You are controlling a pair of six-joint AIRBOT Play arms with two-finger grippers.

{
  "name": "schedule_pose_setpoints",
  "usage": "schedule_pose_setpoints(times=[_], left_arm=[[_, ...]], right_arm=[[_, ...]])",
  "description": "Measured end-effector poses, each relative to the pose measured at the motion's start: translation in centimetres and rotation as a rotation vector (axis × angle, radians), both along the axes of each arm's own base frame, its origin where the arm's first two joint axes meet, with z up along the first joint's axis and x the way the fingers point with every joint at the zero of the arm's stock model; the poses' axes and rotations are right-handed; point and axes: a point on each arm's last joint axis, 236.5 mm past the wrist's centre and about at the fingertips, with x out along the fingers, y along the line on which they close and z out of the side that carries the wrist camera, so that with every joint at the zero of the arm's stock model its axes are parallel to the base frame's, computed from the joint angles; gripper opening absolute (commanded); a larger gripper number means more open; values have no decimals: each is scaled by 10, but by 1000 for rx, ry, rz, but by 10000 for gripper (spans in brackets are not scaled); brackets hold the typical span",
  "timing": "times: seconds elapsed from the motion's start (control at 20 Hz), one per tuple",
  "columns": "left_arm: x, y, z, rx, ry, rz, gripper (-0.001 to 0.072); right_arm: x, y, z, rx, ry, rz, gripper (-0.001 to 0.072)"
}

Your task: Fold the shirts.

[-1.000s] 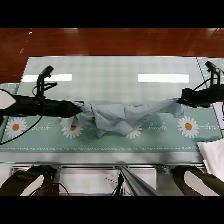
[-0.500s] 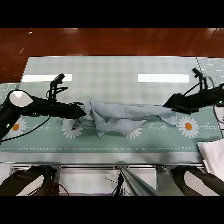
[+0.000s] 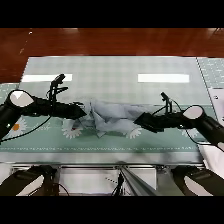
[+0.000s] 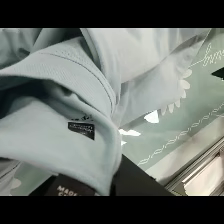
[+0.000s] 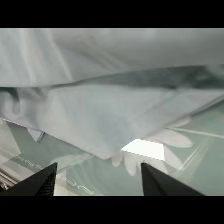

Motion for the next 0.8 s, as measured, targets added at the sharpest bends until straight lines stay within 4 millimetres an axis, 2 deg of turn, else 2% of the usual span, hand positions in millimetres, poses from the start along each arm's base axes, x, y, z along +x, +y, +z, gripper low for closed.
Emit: schedule_pose_setpoints(times=[0.15, 0.5, 0.55, 0.6, 0.65, 0.7, 0.8], left_arm=[[0, 0, 0, 0, 0, -2, 36], [-2, 0, 0, 3, -5, -21, 36], [-3, 0, 0, 3, -5, -23, 36], [-2, 0, 0, 3, -7, -23, 36], [-2, 0, 0, 3, -7, -24, 36], [-2, 0, 0, 3, -7, -24, 36], [-2, 0, 0, 5, -15, -29, 35]], right_arm=[[-6, 19, -9, -2, 19, -19, 612], [-12, 42, -30, -23, 73, -87, 612], [-11, 46, -35, -25, 85, -112, 587], [-8, 52, -39, -20, 95, -147, 474], [-5, 55, -43, -23, 91, -168, 245], [-2, 56, -48, -30, 83, -193, 47], [13, 57, -45, -24, 37, -244, 18]])
